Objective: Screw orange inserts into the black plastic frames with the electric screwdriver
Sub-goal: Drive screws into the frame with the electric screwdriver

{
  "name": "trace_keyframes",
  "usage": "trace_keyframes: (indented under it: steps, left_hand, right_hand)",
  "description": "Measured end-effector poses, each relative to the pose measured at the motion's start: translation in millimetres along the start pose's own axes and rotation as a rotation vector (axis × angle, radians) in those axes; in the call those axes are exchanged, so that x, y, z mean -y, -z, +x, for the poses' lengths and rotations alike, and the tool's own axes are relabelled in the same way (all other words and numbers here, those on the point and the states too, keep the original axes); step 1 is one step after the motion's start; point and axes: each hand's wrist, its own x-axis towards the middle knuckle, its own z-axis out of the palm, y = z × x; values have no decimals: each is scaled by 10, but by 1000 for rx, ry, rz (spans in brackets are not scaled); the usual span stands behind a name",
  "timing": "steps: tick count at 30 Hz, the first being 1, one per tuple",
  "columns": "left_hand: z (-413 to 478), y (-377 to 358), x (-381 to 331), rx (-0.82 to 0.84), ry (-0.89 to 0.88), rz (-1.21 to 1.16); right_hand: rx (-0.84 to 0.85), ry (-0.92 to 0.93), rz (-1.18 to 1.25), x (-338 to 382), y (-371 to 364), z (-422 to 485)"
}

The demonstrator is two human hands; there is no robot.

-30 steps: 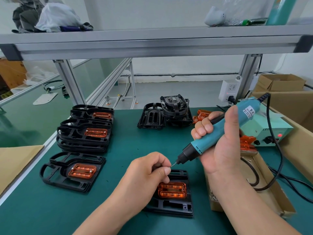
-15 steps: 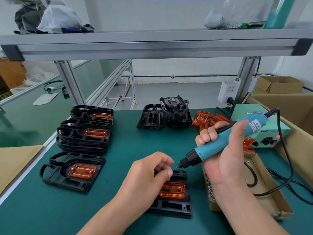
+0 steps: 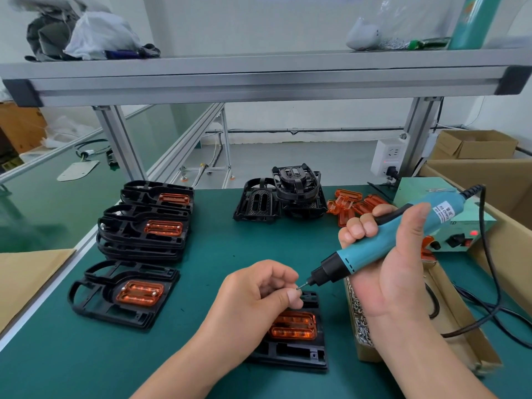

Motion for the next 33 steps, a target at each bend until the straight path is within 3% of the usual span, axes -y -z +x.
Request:
trace_keyframes:
  steps: [8, 18, 27, 33]
  left_hand:
    - [-6, 33, -45, 56, 20, -174]
    - [7, 36, -31, 103, 27, -161]
    - [27, 59, 53, 80, -3, 138]
    - [11, 62, 54, 44, -22, 183]
  right_hand:
    - [24, 6, -9, 29, -8, 0]
    - [-10, -11, 9, 47, -14, -11]
    - [4, 4, -6, 56, -13, -7]
    - [46, -3, -38, 31, -28, -31]
